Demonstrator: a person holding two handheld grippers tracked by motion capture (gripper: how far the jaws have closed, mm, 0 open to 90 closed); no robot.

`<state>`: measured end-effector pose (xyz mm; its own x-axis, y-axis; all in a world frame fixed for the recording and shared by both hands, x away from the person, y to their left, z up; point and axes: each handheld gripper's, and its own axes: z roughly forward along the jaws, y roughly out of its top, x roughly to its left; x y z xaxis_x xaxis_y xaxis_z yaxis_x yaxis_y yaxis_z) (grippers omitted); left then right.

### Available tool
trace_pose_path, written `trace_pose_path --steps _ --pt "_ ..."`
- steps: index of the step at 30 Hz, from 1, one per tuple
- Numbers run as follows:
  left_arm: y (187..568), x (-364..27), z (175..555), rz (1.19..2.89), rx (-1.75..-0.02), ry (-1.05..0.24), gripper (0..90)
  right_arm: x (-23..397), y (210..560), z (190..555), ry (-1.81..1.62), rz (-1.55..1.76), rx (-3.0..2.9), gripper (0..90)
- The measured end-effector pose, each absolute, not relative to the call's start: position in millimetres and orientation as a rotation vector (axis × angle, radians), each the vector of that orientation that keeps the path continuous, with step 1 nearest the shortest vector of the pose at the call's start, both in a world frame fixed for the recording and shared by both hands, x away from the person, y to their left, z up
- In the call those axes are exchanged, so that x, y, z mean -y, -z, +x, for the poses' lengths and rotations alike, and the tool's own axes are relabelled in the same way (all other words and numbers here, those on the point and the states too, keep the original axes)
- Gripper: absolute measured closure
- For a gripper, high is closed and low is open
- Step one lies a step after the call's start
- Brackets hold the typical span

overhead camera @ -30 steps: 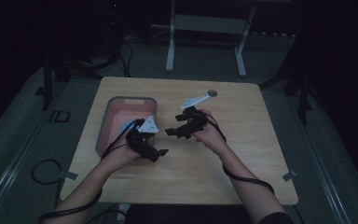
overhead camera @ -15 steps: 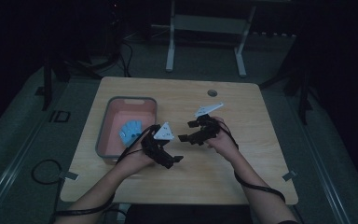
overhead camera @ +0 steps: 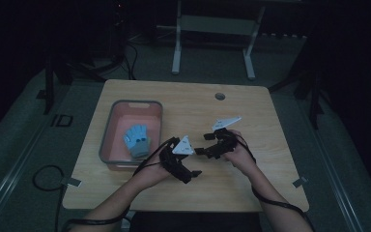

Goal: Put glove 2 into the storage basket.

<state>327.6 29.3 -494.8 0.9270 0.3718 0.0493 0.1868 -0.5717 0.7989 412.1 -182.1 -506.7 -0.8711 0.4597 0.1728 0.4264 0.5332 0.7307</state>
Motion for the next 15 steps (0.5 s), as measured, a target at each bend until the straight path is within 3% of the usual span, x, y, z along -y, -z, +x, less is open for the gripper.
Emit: trace_pose_path --steps 15 --pt "515.3 -8.1 322.5 2.212 -0.352 -0.255 2.1 209.0 529.4 402.4 -1.311 0.841 -2.704 16.1"
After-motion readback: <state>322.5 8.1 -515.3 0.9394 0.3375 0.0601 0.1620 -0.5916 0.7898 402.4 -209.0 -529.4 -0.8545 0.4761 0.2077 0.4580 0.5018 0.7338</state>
